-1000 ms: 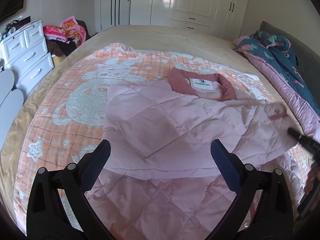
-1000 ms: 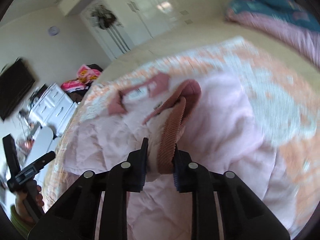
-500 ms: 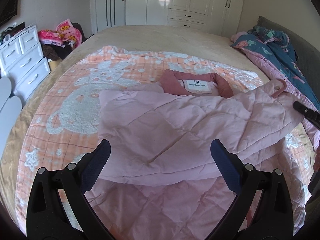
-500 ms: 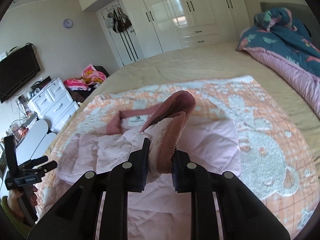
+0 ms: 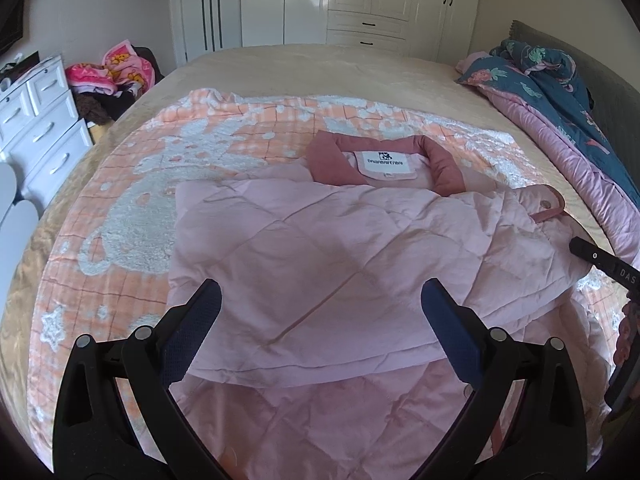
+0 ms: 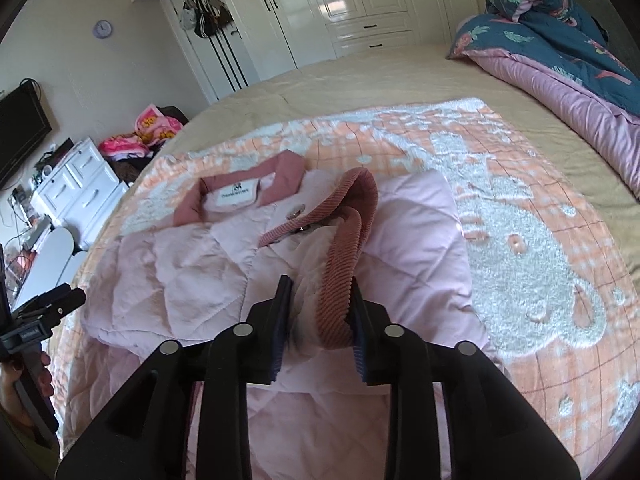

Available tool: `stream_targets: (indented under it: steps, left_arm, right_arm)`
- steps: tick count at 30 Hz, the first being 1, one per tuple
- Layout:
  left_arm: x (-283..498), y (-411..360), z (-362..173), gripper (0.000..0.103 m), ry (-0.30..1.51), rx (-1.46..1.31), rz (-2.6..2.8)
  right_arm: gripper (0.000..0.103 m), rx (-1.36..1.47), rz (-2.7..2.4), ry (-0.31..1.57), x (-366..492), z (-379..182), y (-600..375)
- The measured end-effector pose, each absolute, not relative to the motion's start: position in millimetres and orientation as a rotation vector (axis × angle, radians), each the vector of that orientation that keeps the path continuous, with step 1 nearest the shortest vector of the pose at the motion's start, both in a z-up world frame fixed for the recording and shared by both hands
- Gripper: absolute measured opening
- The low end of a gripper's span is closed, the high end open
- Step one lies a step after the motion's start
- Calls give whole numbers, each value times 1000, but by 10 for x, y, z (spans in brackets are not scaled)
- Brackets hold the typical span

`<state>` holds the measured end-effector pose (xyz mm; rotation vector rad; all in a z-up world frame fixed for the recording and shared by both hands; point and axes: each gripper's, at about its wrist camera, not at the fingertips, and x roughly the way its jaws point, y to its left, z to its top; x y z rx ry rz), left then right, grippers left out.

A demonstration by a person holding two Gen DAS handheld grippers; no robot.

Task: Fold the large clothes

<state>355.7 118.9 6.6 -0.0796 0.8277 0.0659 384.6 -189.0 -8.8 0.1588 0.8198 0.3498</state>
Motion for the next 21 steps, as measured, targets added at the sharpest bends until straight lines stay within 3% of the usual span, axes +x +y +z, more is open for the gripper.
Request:
stream_targets:
  steps: [7,21]
  left_arm:
    - [3622,1113,-12,94,845,-83,55]
    - [3838,1235,-483,95,986,-117,70]
  right_arm:
    - [57,115,309,794,3787,-15,-1912]
    - [69,-8,421,740,3679,208,-1416]
